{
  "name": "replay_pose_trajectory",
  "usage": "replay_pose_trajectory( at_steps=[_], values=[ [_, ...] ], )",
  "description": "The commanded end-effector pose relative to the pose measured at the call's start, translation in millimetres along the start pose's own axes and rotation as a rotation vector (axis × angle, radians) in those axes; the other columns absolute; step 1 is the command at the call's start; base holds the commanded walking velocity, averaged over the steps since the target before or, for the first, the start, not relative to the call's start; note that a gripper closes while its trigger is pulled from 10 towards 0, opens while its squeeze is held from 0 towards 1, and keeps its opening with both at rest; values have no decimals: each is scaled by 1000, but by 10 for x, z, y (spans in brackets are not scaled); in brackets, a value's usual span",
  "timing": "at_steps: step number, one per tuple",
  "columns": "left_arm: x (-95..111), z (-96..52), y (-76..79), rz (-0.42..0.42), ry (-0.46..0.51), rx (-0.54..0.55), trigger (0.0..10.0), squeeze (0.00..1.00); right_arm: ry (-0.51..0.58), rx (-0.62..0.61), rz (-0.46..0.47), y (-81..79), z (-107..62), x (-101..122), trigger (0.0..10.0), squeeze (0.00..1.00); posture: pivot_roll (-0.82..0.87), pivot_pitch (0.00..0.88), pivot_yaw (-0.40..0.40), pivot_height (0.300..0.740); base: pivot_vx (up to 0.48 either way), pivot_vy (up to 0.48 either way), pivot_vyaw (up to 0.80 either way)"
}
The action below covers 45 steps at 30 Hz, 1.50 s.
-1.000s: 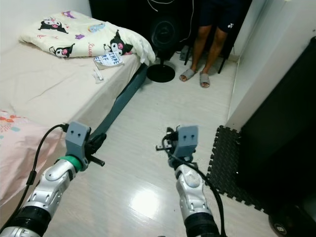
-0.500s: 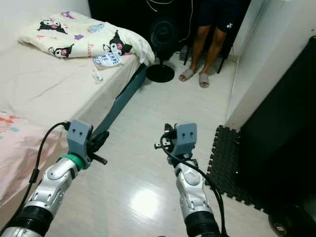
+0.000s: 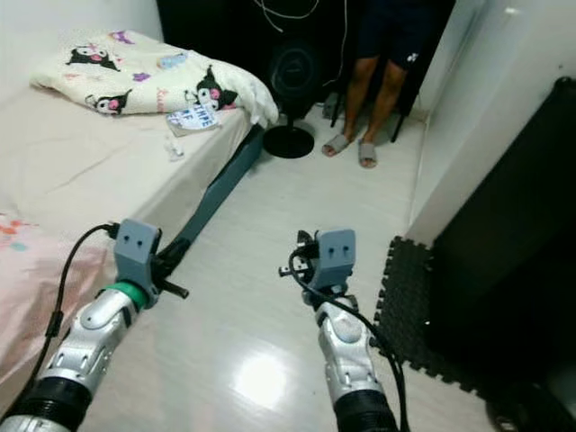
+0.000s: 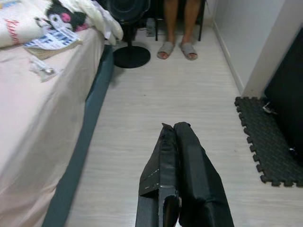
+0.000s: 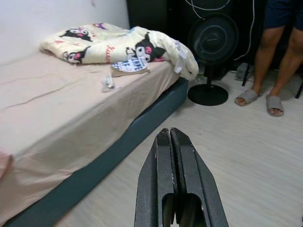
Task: Clean up the room
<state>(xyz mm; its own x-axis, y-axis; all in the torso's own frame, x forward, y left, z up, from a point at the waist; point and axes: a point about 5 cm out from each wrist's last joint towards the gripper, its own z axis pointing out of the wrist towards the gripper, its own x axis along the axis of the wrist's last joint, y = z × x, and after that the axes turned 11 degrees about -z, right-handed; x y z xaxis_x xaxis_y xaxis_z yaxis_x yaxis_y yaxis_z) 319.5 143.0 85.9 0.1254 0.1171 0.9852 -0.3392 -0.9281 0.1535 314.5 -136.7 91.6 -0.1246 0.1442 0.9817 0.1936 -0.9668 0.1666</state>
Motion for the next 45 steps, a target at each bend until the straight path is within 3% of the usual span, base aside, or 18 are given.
replay_pose_trajectory(
  at_steps=[1,26,31,35,41,45],
  values=[
    [-45,-22,-14,3,-18,8,10000,0,-13,0,-2,-5,-18,-21,10000,0,-13,12,67,740,454,0,0],
    [-65,-26,-27,7,-28,16,10000,0,-29,-16,-16,13,-28,-40,10000,0,-14,15,67,740,446,0,0],
    [-158,-44,-37,7,-83,19,10000,0,-62,-38,-101,69,-37,-87,10000,0,-14,14,67,740,239,0,0],
    [-265,-72,-35,3,-147,4,10000,0,-73,-84,-79,146,-50,-117,10000,0,-14,14,67,740,0,0,775],
    [-538,-225,-119,89,-275,-25,10000,0,-145,-99,-111,255,-108,-249,10000,0,-17,8,65,740,0,0,788],
    [-607,-264,-175,108,-309,1,10000,0,-211,-79,-149,284,-157,-374,10000,0,-16,3,64,740,0,0,788]
  ],
)
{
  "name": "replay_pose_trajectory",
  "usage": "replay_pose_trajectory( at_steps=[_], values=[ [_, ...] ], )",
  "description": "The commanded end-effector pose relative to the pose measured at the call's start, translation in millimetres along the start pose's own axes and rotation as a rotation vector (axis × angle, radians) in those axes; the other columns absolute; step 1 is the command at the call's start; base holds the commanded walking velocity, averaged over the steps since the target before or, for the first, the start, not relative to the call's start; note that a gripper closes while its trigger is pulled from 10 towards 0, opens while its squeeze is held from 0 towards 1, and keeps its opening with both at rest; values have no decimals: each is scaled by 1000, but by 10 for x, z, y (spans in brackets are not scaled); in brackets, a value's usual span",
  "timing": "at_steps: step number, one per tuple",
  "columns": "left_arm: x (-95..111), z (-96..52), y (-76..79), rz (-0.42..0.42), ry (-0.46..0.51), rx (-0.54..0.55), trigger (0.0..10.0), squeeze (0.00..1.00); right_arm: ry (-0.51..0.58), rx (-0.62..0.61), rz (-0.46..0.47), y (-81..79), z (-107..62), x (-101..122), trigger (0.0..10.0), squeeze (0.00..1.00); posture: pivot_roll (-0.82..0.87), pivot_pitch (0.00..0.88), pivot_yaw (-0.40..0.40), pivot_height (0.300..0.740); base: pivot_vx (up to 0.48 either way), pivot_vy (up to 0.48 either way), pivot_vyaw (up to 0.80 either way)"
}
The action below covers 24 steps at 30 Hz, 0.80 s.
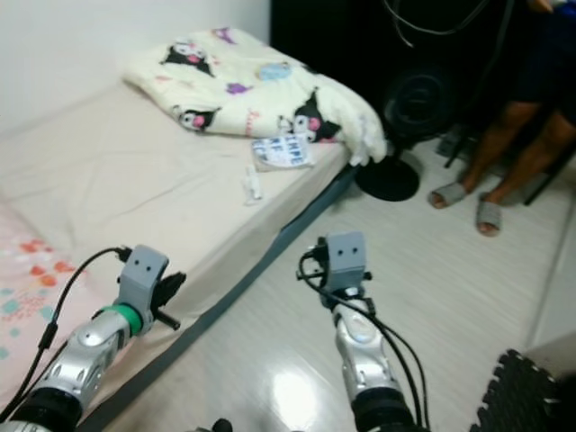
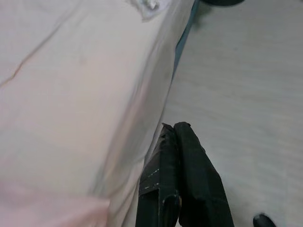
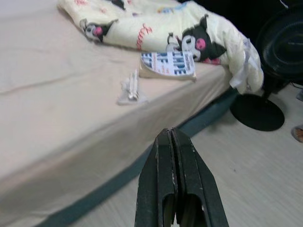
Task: Clean up the room
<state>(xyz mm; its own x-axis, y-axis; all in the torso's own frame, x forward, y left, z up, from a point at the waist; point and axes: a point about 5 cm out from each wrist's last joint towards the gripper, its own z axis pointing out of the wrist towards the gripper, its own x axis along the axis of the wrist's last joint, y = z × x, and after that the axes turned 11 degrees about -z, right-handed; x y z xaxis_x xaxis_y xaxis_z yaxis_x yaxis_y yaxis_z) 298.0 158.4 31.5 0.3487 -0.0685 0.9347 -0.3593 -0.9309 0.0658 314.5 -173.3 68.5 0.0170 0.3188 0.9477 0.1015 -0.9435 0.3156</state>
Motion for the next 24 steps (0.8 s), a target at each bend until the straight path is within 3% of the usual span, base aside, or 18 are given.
replay_pose_trajectory(
  at_steps=[1,3,5,6,13,16,21,24],
  values=[
    [-105,-36,-36,25,-42,14,10000,0,-71,23,-18,-41,-59,-157,10000,0,-16,3,64,740,0,0,788],
    [-250,-62,-109,47,-117,57,10000,0,-193,56,-37,-37,-119,-382,10000,0,-19,0,60,740,0,0,788],
    [-313,-79,-136,43,-149,69,10000,0,-236,57,-32,-29,-148,-458,10000,0,-21,0,58,740,0,0,788],
    [-417,-118,-183,42,-199,101,10000,0,-299,50,7,-21,-213,-579,10000,0,-20,0,53,740,0,0,788],
    [-513,-160,-221,-49,-225,151,10000,0,-395,54,85,-73,-377,-784,10000,0,-31,0,61,740,0,0,788],
    [-521,-163,-220,-54,-226,153,10000,0,-423,99,94,-148,-428,-840,10000,0,-32,0,64,740,0,0,788],
    [-578,-206,-291,-34,-265,179,10000,0,-494,256,69,-506,-528,-930,10000,0,-22,0,67,740,0,0,788],
    [-621,-237,-313,-39,-279,196,10000,0,-504,282,85,-608,-537,-928,10000,0,-20,0,67,740,0,0,790]
  ],
)
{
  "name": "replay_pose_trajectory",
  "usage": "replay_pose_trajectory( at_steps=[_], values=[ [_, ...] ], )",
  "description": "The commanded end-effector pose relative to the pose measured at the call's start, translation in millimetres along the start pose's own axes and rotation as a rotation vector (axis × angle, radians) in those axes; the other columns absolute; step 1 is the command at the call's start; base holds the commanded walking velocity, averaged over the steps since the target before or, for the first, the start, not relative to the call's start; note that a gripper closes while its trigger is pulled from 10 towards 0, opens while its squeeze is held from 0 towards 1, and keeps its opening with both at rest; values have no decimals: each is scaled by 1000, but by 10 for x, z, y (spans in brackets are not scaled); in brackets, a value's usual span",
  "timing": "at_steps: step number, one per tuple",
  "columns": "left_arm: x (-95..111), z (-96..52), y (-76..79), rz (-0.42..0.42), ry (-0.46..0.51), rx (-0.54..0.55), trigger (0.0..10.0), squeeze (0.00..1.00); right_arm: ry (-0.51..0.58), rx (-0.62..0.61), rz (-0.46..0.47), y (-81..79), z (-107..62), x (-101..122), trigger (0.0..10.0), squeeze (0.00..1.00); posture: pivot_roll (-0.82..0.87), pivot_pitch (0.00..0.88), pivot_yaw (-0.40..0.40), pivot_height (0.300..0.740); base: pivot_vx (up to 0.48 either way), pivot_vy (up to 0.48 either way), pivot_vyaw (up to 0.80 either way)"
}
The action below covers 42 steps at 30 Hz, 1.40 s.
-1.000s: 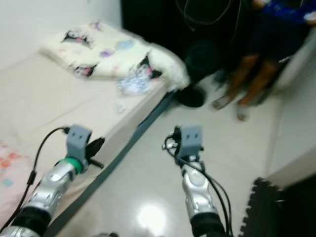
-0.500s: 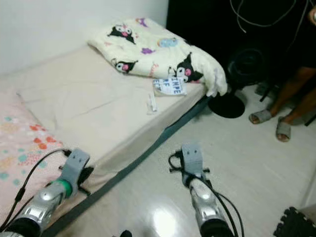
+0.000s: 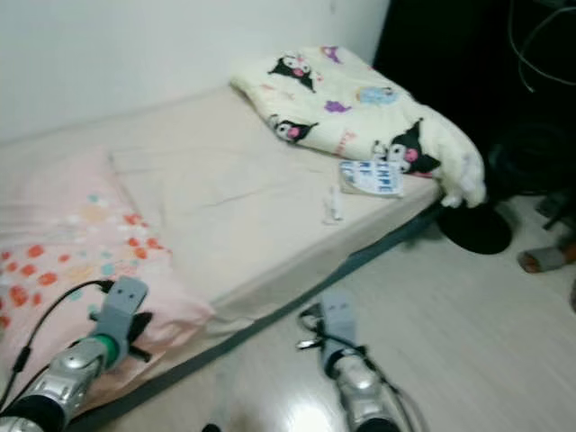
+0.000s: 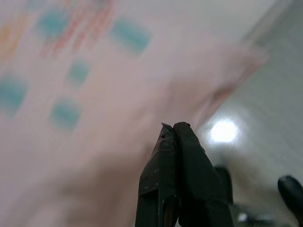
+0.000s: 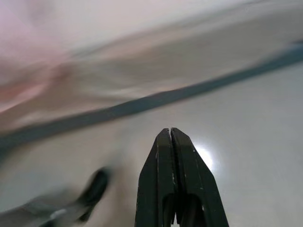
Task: Clean up the room
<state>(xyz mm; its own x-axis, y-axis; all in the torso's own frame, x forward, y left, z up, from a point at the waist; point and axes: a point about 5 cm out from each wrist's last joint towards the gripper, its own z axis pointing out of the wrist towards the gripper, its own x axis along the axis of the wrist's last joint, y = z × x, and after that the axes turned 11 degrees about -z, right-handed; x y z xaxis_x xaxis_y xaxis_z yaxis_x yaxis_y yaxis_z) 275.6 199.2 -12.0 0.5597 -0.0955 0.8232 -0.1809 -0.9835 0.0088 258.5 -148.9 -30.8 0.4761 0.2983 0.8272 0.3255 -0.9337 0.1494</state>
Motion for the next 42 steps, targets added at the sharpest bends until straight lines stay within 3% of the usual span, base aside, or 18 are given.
replay_pose_trajectory(
  at_steps=[1,7,10,18,23,31,42],
  values=[
    [-118,-23,4,0,-41,5,10000,0,-34,12,-8,-11,-17,-72,10000,0,-20,0,67,740,0,0,788],
    [-157,-35,4,2,-30,24,10000,0,-13,14,0,-49,-3,-39,10000,0,-12,0,65,740,0,0,788],
    [-100,-24,-12,-7,-8,31,10000,0,14,-26,8,44,0,11,10000,0,-15,0,69,740,0,0,788],
    [209,39,-17,-56,113,37,10000,0,123,-139,41,294,12,232,10000,0,-19,0,72,740,0,0,788],
    [476,77,17,-86,221,37,10000,0,260,-195,88,434,13,493,10000,0,-19,0,73,740,0,0,695],
    [628,94,85,-90,291,25,10000,0,430,-181,138,434,4,791,10000,0,-24,3,77,740,330,0,70],
    [618,92,101,-93,296,22,10000,0,412,-176,129,410,4,738,10000,0,-21,6,73,740,430,0,0]
  ],
)
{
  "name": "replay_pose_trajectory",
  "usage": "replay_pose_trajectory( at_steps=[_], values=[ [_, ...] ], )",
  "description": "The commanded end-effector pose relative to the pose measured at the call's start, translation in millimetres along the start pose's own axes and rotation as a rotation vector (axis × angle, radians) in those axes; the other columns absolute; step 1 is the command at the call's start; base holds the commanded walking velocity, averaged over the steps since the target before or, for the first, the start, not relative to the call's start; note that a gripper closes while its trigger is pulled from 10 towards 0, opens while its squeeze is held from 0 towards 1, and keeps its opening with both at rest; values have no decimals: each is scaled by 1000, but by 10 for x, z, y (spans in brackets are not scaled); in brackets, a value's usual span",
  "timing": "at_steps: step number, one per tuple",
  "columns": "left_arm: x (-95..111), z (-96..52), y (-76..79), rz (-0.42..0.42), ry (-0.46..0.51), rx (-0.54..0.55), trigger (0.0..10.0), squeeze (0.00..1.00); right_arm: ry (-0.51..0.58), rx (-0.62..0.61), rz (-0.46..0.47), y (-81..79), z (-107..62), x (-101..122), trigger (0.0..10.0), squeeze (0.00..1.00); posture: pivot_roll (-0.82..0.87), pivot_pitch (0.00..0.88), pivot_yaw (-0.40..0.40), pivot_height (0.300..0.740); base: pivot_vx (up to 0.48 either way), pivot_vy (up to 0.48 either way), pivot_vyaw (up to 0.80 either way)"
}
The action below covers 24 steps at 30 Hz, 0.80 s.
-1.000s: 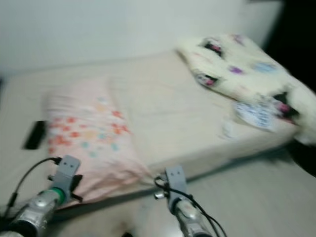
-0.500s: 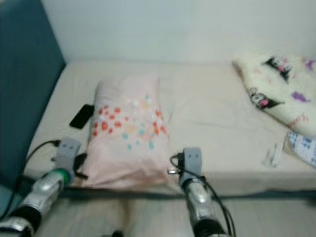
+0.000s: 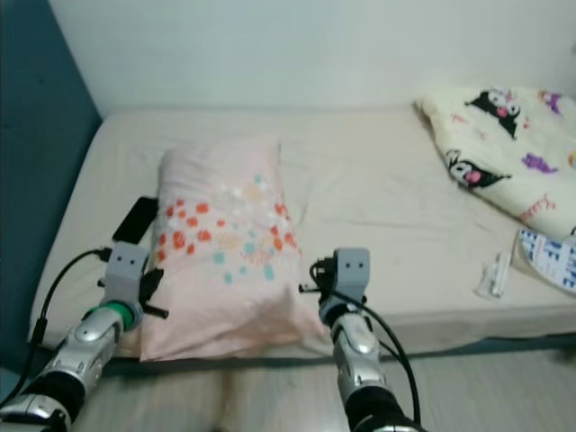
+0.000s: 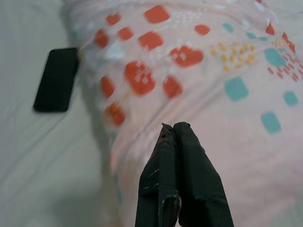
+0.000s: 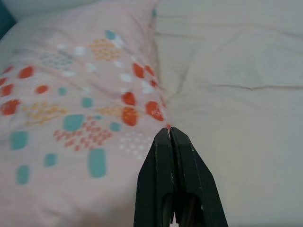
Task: Clean up the room
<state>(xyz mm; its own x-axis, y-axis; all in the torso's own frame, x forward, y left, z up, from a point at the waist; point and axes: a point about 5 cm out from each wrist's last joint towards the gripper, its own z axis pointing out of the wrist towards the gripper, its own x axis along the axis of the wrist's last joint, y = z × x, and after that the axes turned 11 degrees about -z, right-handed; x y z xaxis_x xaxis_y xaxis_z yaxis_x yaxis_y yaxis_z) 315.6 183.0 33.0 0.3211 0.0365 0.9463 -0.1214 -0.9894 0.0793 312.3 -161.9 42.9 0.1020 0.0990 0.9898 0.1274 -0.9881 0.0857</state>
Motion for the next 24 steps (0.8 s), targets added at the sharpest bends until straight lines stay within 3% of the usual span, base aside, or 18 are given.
replay_pose_trajectory(
  at_steps=[1,24],
  values=[
    [5,-1,11,-2,10,0,10000,0,-30,-3,-5,20,-52,-84,10000,0,-21,7,73,740,428,0,0],
    [-46,-42,-36,-3,-1,8,10000,0,-46,18,-13,-1,-85,-131,10000,0,-23,3,73,740,0,0,0]
  ],
)
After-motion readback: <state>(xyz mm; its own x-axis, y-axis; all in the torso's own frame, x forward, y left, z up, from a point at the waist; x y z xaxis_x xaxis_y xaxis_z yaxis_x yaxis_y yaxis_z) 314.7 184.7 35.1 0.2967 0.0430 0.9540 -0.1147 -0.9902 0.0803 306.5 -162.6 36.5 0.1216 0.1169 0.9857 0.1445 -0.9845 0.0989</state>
